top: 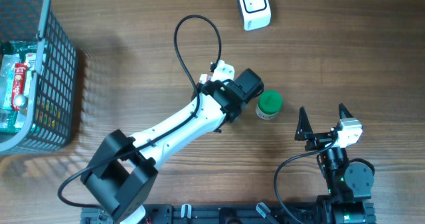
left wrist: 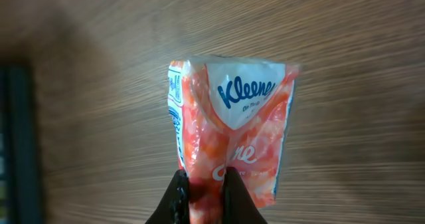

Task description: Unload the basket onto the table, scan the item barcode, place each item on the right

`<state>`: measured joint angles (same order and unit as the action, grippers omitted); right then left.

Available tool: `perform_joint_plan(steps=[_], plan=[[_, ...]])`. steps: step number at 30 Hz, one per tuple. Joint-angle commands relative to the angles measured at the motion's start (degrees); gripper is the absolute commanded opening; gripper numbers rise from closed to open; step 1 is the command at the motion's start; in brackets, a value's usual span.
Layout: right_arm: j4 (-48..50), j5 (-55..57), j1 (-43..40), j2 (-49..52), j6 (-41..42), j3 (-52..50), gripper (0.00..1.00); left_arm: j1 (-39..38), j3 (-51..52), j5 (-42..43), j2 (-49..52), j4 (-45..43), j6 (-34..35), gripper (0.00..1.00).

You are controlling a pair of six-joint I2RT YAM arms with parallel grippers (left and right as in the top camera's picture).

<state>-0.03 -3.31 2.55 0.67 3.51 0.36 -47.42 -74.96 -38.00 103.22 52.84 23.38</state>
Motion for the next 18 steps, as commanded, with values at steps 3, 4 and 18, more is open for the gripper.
perform_joint_plan(steps=[3,4,18], plan=[[0.13,0.63,-0.26,-0.39,-0.48,-0.07,1.0,-0.31,-0.81,-11.63,9.03,3.56,0.48,0.04],[0.13,0.63,-0.26,-0.39,-0.5,-0.07,1.0,-0.31,-0.81,-12.2,10.01,3.61,1.81,0.04],[0.13,0.63,-0.26,-0.39,-0.48,-0.07,1.0,0.61,-0.81,-7.23,14.36,1.42,13.11,0.04]])
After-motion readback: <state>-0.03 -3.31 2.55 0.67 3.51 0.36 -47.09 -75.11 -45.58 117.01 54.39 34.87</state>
